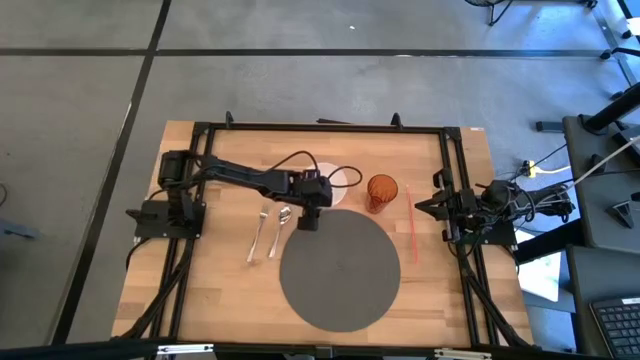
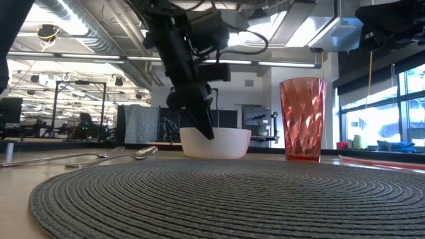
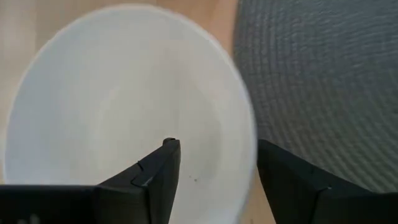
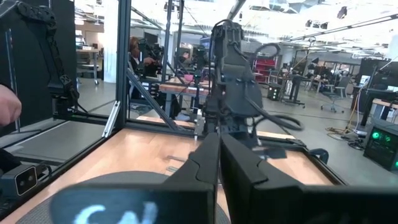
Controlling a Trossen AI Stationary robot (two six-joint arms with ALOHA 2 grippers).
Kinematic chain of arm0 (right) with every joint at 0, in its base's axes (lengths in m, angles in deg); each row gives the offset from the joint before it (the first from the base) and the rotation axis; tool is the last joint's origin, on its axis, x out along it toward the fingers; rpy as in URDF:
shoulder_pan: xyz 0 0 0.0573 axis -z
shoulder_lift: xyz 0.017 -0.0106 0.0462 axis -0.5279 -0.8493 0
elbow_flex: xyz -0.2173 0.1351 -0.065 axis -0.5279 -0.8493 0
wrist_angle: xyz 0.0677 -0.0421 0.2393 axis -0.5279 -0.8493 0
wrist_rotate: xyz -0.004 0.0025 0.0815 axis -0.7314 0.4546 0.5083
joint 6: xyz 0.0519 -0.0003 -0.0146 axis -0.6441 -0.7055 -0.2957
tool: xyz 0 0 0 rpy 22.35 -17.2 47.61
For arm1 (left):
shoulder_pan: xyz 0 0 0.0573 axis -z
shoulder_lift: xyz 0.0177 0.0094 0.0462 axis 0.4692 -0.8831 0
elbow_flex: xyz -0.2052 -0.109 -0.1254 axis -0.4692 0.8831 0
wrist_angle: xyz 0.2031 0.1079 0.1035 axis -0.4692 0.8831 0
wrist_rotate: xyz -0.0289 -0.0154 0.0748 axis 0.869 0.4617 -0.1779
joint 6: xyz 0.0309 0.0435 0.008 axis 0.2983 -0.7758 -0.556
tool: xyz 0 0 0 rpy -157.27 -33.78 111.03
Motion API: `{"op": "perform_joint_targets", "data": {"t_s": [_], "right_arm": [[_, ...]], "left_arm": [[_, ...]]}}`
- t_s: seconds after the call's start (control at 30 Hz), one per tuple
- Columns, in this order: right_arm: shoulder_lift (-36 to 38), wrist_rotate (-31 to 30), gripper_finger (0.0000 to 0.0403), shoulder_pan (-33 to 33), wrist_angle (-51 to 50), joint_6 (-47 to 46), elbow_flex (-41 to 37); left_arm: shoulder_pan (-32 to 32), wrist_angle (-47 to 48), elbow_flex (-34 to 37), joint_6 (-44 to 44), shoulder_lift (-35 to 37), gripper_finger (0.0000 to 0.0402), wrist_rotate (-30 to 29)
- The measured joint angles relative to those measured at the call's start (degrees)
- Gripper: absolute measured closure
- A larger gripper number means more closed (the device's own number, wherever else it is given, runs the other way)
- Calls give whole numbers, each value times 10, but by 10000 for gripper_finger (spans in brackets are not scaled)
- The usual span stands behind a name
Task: Pick & Place Utensil
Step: Put the white bowl on the gray mat
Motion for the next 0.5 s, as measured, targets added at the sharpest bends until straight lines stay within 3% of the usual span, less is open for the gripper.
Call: {"op": "perform_joint_targets", "data": {"t_s": [0.3,0.5], "right_arm": [[0,0,386,0,0,0,0],[0,0,386,0,0,0,0]], "left_arm": [[-15,-4,0,-4,-10,206,-1],[-17,0,0,5,-8,271,7]]}}
